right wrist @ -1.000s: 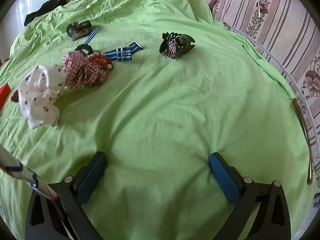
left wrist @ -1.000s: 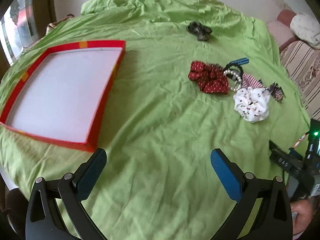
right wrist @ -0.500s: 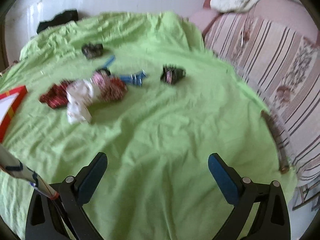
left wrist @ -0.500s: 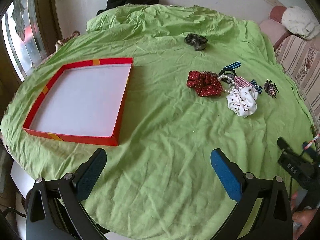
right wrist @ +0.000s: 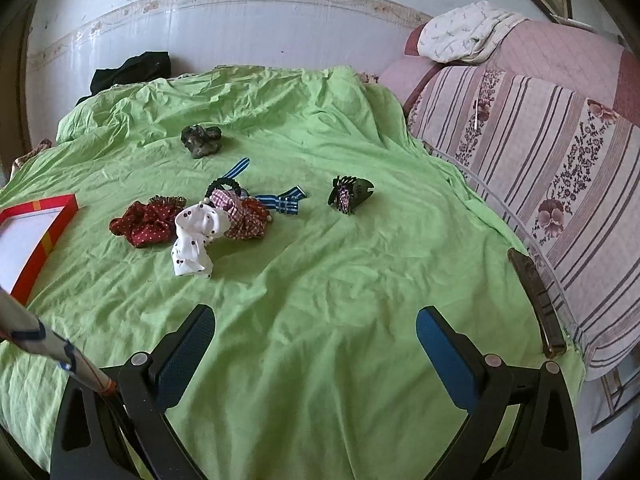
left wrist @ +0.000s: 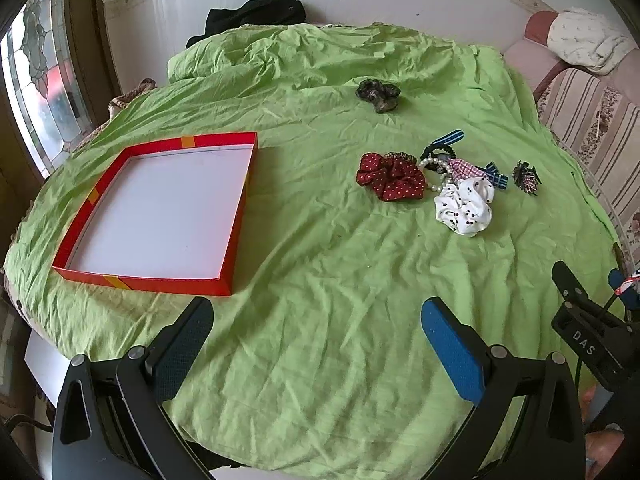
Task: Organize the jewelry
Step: 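Move both tools toward the pile of hair accessories, then grasp the red polka-dot scrunchie with the left tool while the right tool grasps the white cherry scrunchie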
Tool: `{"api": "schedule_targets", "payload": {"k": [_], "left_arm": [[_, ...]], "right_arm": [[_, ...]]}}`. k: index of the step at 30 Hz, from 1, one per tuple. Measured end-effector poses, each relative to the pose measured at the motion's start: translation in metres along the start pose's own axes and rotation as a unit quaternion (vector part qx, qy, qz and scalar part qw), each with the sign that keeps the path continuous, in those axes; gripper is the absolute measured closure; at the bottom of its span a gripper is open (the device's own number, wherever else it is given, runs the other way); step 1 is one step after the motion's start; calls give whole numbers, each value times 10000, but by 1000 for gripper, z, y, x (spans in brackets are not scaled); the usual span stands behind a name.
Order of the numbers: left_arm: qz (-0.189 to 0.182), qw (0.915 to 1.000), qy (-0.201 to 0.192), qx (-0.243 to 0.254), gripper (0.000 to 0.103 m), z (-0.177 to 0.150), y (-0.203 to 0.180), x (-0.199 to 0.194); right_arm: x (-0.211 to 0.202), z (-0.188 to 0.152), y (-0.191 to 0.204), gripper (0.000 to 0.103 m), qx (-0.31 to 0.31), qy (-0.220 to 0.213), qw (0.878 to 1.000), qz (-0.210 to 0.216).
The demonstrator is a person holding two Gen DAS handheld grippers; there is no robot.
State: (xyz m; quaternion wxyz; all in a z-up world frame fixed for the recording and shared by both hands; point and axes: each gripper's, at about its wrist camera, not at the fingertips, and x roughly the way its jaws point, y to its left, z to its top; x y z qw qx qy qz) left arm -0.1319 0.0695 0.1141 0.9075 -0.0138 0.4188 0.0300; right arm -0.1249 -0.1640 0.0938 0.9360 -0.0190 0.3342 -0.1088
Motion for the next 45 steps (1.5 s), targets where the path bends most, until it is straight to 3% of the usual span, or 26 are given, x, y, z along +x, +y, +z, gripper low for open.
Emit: {"api": "schedule_targets", "payload": {"k": [12, 27, 40, 45], "left_arm": [[-13, 10000, -1, 26, 0, 0, -3, -1], [-86, 9989, 453, 4, 0, 3, 1, 33], [-501, 9958, 746, -152, 0, 20, 17, 65], [-695, 9955, 644, 70, 12, 39, 15, 69]], "right_arm": [[3, -3, 3, 1, -20, 65, 10000, 30], [23, -6, 3, 1, 64, 259, 9996, 118], [54, 4, -15, 1, 465, 698, 9932, 813], [61, 17, -14, 3, 442, 707, 9911, 1036]]}}
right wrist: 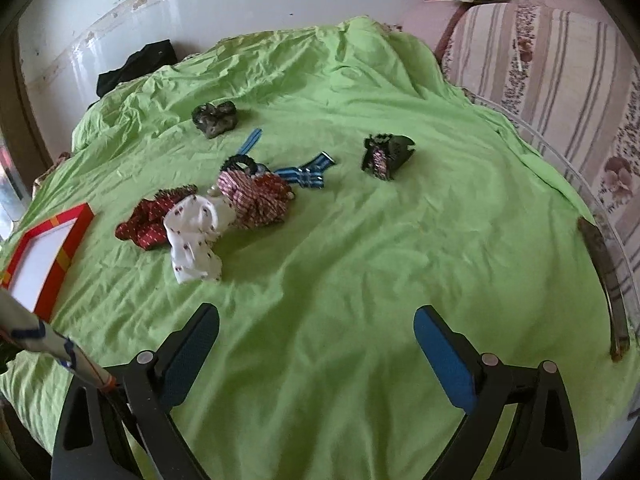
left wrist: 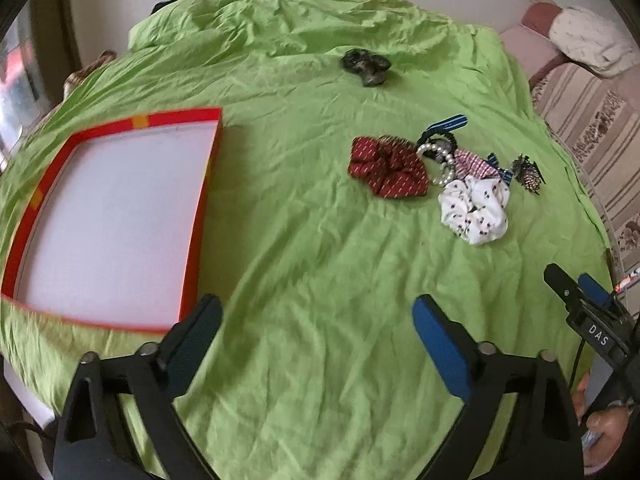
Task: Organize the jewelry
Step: 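Grasp the red polka-dot scrunchie with the left tool while the right tool grasps the white cherry scrunchie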
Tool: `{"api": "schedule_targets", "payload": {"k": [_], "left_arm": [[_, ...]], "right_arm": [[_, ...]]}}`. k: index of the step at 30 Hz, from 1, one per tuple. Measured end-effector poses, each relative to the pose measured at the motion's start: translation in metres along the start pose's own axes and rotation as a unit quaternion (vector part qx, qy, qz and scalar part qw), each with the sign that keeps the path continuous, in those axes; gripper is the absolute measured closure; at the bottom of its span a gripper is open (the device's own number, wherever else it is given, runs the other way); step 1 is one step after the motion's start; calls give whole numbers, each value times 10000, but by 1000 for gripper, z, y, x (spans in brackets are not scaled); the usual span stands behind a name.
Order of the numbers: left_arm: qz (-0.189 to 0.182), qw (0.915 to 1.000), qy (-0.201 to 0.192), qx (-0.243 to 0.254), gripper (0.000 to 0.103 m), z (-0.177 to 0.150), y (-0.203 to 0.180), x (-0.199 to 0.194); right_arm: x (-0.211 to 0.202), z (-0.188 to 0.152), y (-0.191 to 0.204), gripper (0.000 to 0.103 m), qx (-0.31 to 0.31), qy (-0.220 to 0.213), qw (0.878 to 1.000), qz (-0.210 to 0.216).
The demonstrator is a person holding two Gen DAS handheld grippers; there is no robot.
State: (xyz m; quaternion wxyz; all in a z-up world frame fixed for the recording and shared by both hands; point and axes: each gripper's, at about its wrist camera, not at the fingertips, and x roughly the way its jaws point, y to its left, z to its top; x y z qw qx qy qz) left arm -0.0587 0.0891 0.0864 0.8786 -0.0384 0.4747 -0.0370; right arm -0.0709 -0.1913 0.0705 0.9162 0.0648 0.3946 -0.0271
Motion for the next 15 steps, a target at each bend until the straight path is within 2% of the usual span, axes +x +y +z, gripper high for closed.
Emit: {"api": "schedule_targets", "payload": {"k": [2, 9, 15], "left_arm": [[-6, 10000, -4, 94, 16, 7, -2, 2], [140, 9996, -121, 206, 16, 37, -8, 15], [87, 9999, -83, 121, 16, 64, -7, 41]], "right_arm": [[2, 5, 2, 3, 9, 20, 9999, 106], [15, 19, 14, 5, 44, 210, 9978, 622], [32, 29, 29, 12, 67, 428, 9937, 1032]]}}
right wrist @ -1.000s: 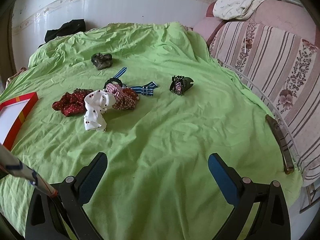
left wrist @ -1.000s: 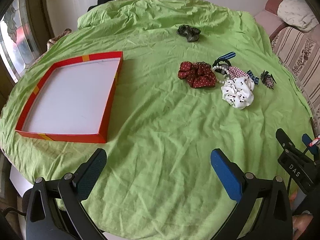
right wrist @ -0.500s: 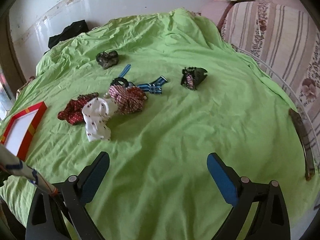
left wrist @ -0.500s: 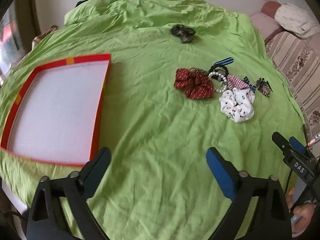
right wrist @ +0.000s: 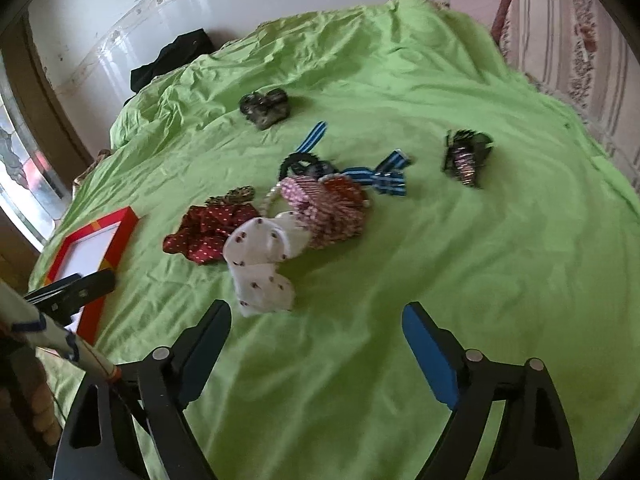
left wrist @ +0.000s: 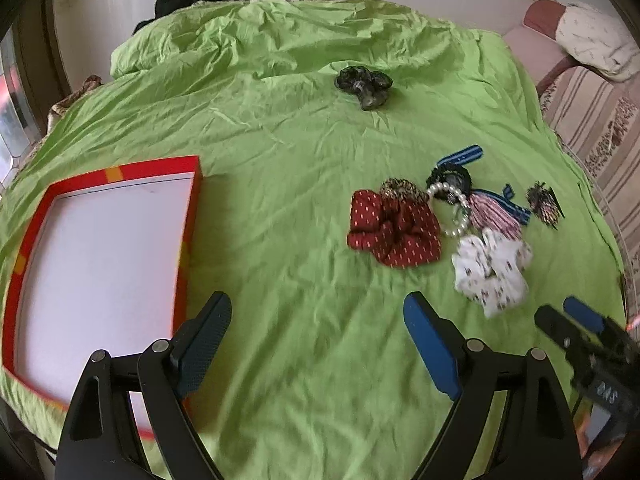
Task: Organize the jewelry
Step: 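Grasp the red polka-dot scrunchie with the left tool while the right tool grasps the white cherry scrunchie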
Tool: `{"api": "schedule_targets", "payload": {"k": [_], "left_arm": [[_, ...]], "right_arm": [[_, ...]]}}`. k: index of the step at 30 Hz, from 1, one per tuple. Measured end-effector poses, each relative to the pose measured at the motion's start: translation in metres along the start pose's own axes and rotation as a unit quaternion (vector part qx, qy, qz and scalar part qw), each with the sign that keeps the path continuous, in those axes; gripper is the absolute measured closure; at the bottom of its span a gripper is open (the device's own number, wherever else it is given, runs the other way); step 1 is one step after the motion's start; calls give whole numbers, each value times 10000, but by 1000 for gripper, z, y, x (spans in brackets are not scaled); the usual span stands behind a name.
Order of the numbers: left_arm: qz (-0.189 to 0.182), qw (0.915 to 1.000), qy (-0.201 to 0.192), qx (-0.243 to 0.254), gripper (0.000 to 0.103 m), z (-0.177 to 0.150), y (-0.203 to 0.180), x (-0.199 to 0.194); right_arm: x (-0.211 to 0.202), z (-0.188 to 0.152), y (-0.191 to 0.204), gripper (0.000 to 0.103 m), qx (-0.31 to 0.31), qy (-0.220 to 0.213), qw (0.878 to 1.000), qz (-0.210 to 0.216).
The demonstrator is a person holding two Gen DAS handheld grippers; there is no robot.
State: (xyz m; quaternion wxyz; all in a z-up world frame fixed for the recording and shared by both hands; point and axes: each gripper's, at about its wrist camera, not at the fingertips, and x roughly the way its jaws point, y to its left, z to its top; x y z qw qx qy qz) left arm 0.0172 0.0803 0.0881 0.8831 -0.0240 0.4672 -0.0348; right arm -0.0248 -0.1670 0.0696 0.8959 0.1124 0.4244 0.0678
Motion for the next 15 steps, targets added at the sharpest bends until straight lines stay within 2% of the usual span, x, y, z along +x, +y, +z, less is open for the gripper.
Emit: {"api": "schedule_targets", "payload": {"k": [6, 10, 15], "left_arm": [[-164, 9996, 215, 40, 16, 21, -3, 34], [-181, 9991, 288, 249, 16, 32, -14, 51], [-332, 9977, 363, 467, 16, 41, -29, 68]], "right_arm": [[19, 6, 5, 13, 48, 134, 9998, 121], [27, 10, 7, 14, 42, 166, 9997, 152], [36, 12, 7, 22, 64, 283, 9994, 182]]}}
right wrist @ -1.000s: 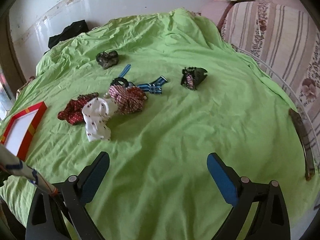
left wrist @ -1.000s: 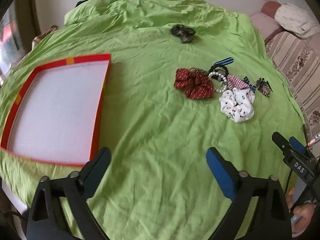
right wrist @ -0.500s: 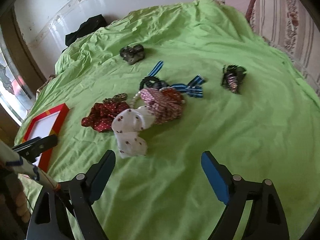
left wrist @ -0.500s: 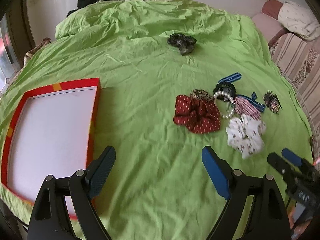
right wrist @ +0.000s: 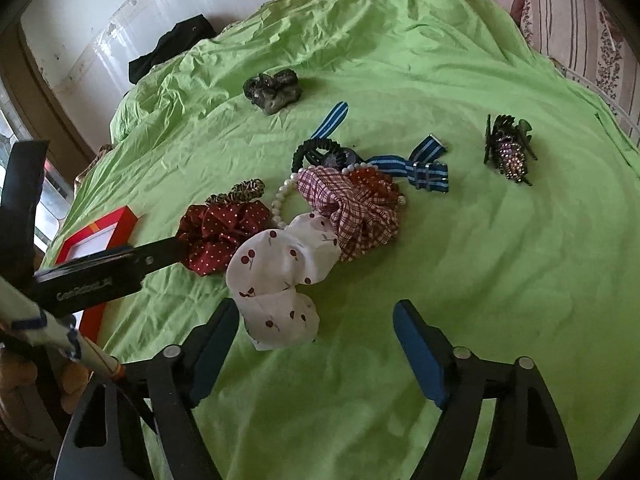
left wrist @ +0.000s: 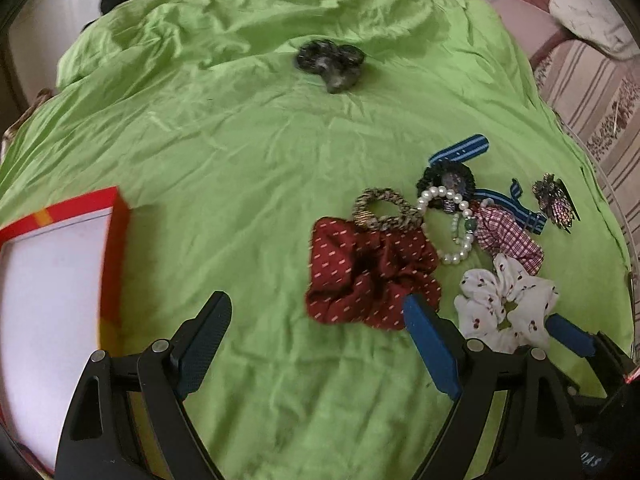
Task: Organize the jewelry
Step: 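Grasp the red polka-dot scrunchie with the left tool while the right tool grasps the white cherry scrunchie, then carry both scrunchies into the red-rimmed tray and open both tools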
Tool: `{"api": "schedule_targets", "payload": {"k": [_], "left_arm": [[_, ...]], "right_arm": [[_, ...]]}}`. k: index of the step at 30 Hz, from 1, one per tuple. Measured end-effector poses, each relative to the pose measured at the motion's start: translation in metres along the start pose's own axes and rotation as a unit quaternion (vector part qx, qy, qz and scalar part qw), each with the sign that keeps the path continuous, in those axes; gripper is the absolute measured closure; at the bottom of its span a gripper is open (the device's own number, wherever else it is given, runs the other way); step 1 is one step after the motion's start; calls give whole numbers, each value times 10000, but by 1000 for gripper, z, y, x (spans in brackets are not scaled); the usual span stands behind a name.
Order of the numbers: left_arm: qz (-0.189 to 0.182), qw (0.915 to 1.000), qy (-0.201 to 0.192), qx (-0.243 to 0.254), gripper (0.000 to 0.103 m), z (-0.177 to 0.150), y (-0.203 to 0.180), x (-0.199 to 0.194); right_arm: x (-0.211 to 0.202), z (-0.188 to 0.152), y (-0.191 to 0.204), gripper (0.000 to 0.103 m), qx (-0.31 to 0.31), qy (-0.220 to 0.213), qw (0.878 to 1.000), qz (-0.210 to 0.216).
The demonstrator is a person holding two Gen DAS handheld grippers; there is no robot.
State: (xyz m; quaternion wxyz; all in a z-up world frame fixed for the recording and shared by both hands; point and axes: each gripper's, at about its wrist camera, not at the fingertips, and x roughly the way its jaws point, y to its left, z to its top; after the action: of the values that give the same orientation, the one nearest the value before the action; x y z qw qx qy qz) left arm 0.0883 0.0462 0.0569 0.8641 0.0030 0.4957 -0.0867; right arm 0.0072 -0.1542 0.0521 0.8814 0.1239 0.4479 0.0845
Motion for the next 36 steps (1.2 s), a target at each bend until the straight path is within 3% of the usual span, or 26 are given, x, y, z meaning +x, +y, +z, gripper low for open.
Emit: {"api": "schedule_targets", "payload": {"k": [3, 5, 10, 12, 14, 19, 24, 31, 36], "left_arm": [[-33, 9999, 17, 106, 16, 3, -7, 9], [-99, 9998, 43, 167, 22, 3, -11, 14], [-229, 9992, 247, 206, 48, 2, -16, 25], [-211, 9991, 290, 214, 62, 1, -18, 28], [-160, 9991, 342, 192, 91, 0, -19, 30], [-288, 9994, 198, -36, 92, -4, -16, 0], [-335, 9991, -150, -214, 92, -12, -8, -52], [-15, 9968, -774, -219, 92, -34, 7, -125], [152, 9937, -1061, -332, 92, -49, 29, -157]], "right_arm": [[5, 0, 0, 26, 2, 51, 10000, 0], [6, 1, -1, 28, 28, 70, 10000, 20], [9, 0, -1, 36, 46, 86, 9999, 33], [9, 0, 0, 47, 13, 118, 9999, 62], [11, -1, 2, 78, -11, 198, 9997, 136], [0, -5, 8, 90, -97, 251, 9992, 288], [-24, -10, 20, 91, -266, 121, 9990, 329], [-62, -19, 44, 91, -454, -84, 9982, 379], [-86, -24, 67, 91, -707, -210, 9965, 394]]}}
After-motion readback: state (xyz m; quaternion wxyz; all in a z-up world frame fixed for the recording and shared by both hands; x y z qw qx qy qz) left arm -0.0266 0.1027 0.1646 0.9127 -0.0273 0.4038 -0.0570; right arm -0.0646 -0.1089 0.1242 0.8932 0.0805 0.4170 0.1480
